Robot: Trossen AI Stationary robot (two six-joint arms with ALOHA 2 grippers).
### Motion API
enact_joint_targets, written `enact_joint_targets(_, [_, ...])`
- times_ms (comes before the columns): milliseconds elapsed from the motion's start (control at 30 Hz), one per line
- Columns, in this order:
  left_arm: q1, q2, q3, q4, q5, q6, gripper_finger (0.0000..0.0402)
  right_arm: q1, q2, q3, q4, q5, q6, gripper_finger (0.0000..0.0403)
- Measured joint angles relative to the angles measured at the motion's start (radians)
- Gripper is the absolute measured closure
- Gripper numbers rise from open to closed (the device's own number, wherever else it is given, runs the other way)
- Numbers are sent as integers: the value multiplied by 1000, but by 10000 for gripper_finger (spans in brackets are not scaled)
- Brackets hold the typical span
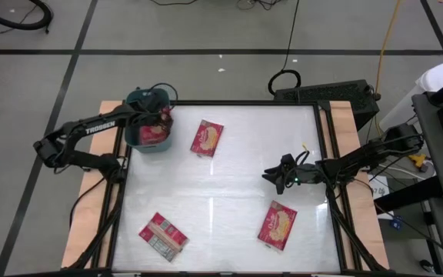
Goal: Sort popcorn bags into baskets
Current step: Stack the red popcorn bag on top of the other red popcorn bag into the blue bin
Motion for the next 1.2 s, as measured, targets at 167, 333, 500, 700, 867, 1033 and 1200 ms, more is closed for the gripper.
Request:
enact_joint_targets(167, [4,-21,-1,-67,-144,-54,397,0,0,0,0,-2,-1,261])
enact_joint_targets(333, [-15,-76,-1,-51,-112,-41,397,0,0,0,0,-3,-6,261])
enact_joint_targets(500, [-82,-174,-1,-28,-65,-27,397,2,0,0,1,-11,25,261])
enact_joint_targets(700, [-277,-311,-1,-12,-15,-76,396,65,0,104,-153,-63,115,262])
enact_joint_targets(867, [-524,-351,-1,104,-15,-126,396,150,0,322,-601,-95,233,269])
enact_joint_targets(1033, [-746,-316,-1,257,-52,-105,396,276,0,477,-845,-78,406,270])
enact_joint_targets(1200, [-884,-235,-2,372,-68,-65,396,409,53,514,-883,-58,613,271])
